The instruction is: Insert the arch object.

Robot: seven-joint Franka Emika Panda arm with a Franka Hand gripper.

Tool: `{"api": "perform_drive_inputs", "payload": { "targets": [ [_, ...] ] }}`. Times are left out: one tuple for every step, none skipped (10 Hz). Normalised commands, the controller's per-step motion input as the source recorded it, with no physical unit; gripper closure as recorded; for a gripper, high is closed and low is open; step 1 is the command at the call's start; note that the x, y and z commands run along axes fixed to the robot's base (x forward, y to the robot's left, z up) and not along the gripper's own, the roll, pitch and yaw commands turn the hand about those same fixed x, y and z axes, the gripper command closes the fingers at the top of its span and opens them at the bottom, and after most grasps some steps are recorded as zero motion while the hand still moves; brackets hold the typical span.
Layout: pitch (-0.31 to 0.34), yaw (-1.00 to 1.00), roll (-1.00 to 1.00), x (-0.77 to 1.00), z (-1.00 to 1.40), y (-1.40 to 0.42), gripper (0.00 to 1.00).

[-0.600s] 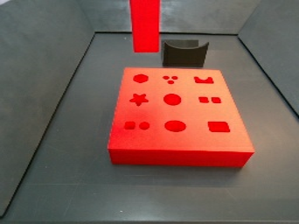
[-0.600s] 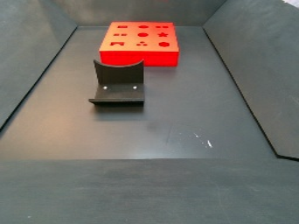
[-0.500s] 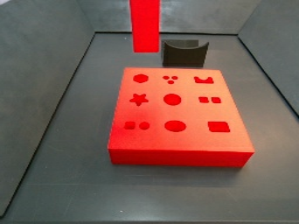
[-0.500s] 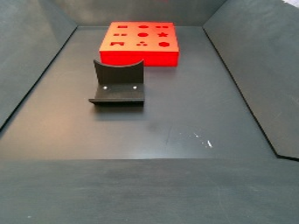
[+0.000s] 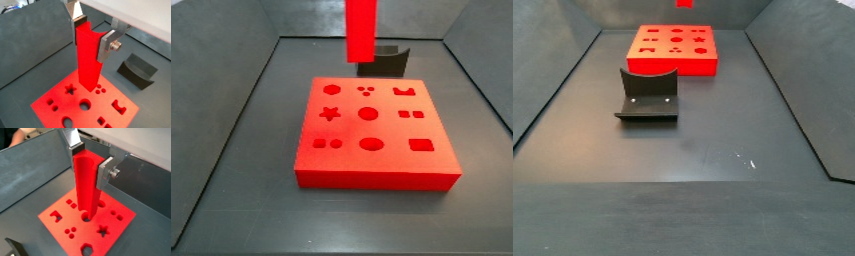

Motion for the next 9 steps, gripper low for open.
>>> {"api": "perform_drive_inputs", "payload": {
  "targets": [
    [0.0,-0.1,0.0,1.0,-0.02,0.17,1.0],
    [0.0,-0.13,0.0,1.0,-0.12,0.19,1.0],
    [0.0,-0.12,0.0,1.0,-0.14,0.21,1.0],
    [0.0,-0.11,0.0,1.0,-0.14,0.21,1.0],
    [0.0,-0.11,0.0,1.0,-0.14,0.21,1.0],
    [0.0,-0.08,0.0,1.0,-0.12,0.19,1.0],
    [0.014,-0.03,0.04,1.0,-0.07,0.17,1.0],
    [0.039,0.0,0.06,1.0,-0.06,0.15,1.0],
    [0.047,0.0,0.07,1.0,-0.06,0.14,1.0]
  ]
}}
